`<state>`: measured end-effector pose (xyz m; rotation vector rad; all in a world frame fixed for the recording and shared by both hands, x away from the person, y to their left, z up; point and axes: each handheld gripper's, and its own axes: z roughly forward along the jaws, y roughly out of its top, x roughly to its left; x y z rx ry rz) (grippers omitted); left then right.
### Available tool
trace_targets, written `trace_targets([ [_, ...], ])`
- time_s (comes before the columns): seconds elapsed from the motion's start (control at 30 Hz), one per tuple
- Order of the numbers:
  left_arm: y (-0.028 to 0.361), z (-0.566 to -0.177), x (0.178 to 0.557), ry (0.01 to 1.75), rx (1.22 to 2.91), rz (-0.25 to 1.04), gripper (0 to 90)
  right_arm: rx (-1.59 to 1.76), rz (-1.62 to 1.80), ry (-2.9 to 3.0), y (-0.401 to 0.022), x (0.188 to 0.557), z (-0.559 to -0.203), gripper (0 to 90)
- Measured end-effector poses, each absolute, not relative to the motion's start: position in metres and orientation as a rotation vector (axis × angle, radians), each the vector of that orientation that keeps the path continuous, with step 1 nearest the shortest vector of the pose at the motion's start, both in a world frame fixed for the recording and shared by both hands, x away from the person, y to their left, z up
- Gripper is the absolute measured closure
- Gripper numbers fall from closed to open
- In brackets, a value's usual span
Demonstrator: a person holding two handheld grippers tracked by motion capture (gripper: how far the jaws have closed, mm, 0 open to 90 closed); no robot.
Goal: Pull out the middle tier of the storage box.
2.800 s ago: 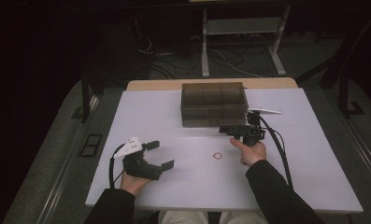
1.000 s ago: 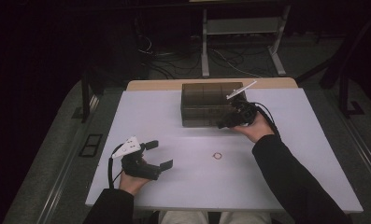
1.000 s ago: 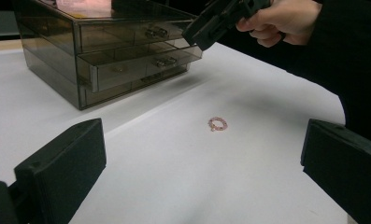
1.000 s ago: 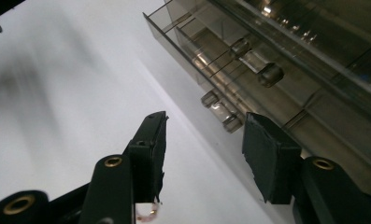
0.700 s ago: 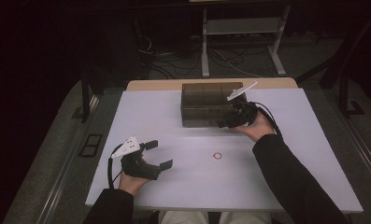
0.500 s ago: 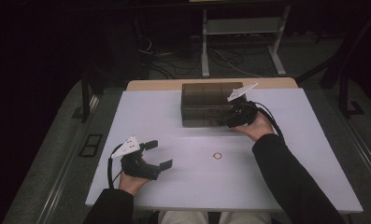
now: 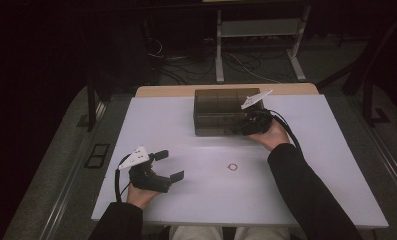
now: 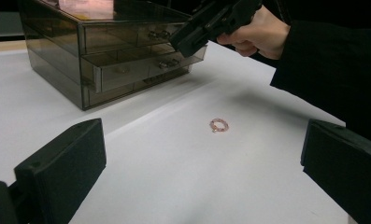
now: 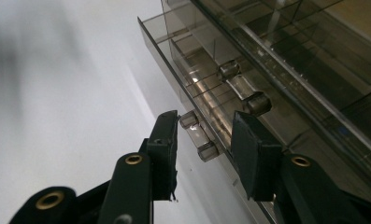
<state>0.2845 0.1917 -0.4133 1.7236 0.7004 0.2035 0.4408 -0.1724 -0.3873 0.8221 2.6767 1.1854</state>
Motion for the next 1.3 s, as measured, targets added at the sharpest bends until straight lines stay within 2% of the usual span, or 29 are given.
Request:
trace_targets([
  [0.57,0.192,-0.413,0.285,0.699,1.727,0.203,0.0,0.810,1.202,2.689,-0.168,0.452,-0.401,72.7],
  [1.3,0.192,-0.413,0.284,0.698,1.731,0.204,0.0,0.765,1.224,2.703,-0.170,0.450,-0.399,77.9],
])
